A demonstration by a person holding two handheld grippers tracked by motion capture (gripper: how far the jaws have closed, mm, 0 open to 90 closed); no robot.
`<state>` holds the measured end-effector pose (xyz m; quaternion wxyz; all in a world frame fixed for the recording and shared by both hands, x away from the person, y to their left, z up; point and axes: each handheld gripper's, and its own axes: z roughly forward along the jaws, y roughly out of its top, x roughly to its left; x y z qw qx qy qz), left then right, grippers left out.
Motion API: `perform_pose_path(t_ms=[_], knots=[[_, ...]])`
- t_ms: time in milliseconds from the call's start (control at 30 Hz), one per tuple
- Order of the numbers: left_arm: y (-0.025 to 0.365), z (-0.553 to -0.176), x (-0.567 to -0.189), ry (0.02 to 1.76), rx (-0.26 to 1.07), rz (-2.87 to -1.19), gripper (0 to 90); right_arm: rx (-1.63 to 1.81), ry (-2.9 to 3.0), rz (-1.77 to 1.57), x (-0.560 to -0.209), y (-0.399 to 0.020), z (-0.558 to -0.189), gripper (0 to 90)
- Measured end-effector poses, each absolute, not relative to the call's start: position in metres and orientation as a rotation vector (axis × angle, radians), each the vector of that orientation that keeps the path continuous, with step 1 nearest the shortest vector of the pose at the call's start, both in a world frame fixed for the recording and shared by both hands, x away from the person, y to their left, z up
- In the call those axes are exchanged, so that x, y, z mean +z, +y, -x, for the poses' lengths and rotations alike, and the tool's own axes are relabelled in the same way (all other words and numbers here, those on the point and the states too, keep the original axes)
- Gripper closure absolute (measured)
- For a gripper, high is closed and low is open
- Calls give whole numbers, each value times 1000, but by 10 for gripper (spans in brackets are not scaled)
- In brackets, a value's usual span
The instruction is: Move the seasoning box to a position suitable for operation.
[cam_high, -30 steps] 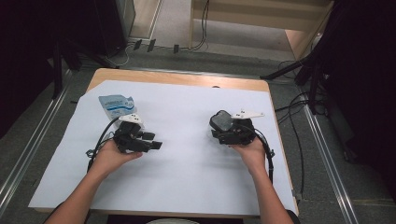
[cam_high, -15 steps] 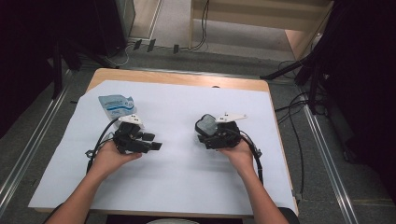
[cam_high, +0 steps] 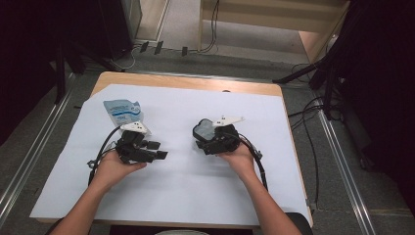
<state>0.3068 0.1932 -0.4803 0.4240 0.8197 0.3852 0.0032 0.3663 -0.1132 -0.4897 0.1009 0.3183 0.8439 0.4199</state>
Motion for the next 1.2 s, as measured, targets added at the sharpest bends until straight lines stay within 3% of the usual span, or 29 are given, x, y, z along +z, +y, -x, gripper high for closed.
perform_pose_path(t_ms=[900,1200], knots=[[196,-304,-483,972,8,-2046,406,1241,2516,-869,-497,-100,-370,154],[195,-305,-483,967,7,-2044,401,1315,2516,-895,-496,-101,-370,113]])
